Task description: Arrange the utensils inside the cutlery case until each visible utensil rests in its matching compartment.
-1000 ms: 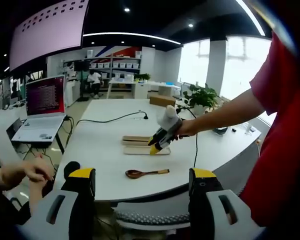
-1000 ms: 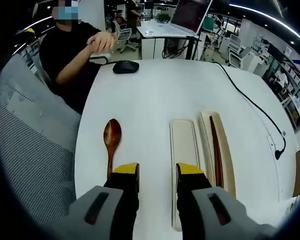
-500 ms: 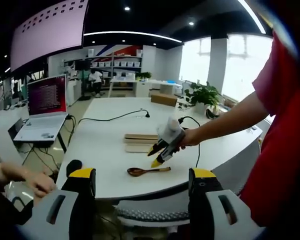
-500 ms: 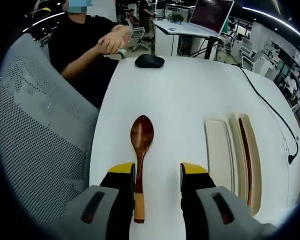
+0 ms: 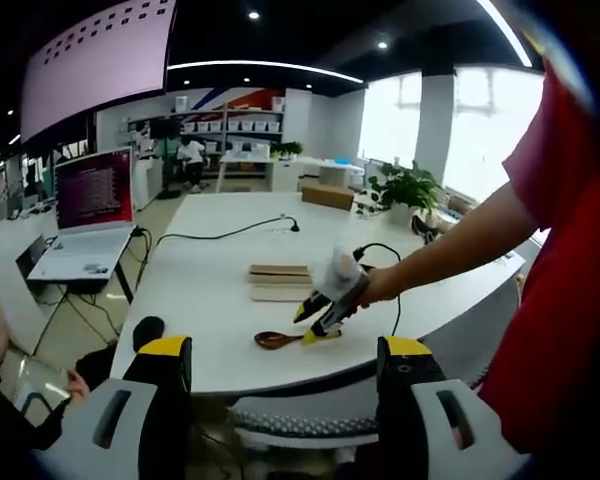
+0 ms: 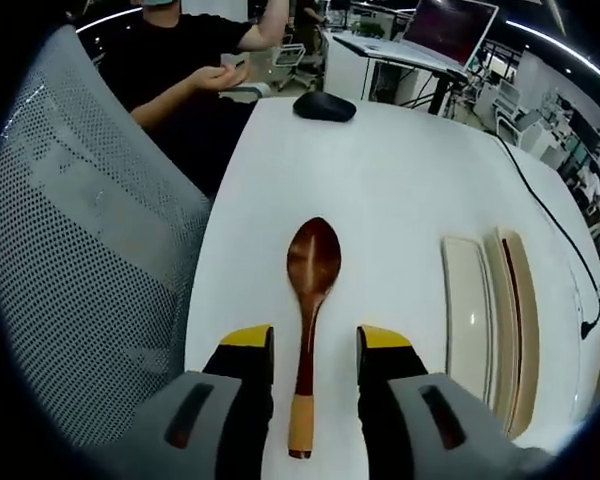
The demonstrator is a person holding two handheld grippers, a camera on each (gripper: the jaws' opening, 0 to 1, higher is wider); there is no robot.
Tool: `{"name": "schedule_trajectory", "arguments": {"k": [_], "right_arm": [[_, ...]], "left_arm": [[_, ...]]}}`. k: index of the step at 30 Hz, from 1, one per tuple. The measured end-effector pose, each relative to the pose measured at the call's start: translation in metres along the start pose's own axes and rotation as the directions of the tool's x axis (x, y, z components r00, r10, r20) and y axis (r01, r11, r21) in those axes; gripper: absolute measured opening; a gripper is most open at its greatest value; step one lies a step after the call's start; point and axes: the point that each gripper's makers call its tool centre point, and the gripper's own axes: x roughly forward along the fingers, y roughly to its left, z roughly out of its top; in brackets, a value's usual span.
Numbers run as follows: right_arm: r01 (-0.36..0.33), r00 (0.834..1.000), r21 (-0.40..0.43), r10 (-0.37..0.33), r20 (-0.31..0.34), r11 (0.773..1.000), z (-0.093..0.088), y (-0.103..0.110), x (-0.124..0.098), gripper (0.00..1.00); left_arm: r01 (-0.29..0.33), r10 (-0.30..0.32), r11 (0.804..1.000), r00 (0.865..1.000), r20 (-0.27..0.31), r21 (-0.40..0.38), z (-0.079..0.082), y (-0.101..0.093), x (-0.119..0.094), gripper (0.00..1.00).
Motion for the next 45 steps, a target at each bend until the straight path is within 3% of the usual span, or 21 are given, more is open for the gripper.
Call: {"name": "schedule_trajectory", "arguments": {"k": [13,21,36,45], "right_arm": [[-0.002,1.0,0.0,0.002,-0.015,1.0,-0.003,0.007,0.012,0.27],[0.005,0.999,0.083,-0.008,0.034,0.996,-0.002,0.006,0.016,0.22],[0.01,0.999,0.095,-0.014,0.041,0.995,0.001,0.008,0.019,0.13],[0.008,1.0,0.091,-0.008,-0.004,0.996,-0.006,0.002,0.017,0.07]], "left_arm": [[-0.012,0.012,1.0,1.0,-0.017,0.005,-0.002,0.006,-0.008,0.77],[0.025,-0.024,0.999,0.999,-0.048,0.021,-0.007,-0.002,-0.002,0.77],[0.059,-0.057,0.997,0.998,-0.033,0.04,0.006,0.002,0.01,0.77],[0.046,-0.045,0.998,0.999,-0.029,0.043,0.008,0.01,0.009,0.77]]}}
